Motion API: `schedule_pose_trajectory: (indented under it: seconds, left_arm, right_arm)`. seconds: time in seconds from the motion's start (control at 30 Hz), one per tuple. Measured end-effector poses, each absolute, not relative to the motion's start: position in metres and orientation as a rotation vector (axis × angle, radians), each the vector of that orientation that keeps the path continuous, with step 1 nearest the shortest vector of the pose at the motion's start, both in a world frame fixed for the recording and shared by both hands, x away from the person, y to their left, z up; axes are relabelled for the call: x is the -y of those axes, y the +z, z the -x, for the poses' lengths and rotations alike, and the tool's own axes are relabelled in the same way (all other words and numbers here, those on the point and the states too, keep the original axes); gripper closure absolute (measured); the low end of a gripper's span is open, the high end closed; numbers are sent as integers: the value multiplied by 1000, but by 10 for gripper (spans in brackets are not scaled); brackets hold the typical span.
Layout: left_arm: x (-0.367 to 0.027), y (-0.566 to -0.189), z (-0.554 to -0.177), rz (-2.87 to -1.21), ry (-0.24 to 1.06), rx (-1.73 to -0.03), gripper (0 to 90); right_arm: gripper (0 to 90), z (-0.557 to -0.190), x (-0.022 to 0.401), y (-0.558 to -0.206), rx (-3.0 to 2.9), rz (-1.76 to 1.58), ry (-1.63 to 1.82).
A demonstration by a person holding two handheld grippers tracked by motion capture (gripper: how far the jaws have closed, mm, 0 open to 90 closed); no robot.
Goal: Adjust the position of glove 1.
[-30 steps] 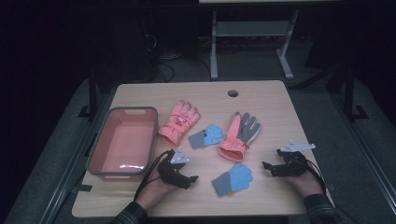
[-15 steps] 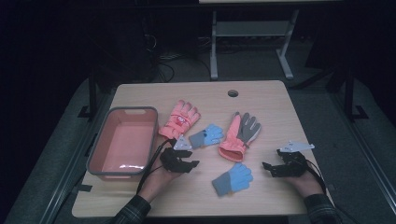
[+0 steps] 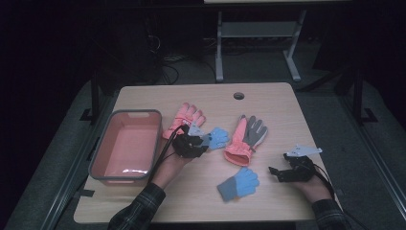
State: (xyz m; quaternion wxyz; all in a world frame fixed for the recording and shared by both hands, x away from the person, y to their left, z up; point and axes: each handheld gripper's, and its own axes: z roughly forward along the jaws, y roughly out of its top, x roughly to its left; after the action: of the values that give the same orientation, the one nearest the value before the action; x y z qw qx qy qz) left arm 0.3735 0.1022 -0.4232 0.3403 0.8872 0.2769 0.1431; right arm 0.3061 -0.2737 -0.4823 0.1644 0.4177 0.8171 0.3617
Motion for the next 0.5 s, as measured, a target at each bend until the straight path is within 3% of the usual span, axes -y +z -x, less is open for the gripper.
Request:
schedule_pose_trajectory:
  seconds: [0.5]
  left_arm:
    - [-90, -442, -416, -2367, 318, -669, 582]
  right_arm:
    - [161, -306, 273, -482, -2331, -1190, 1033]
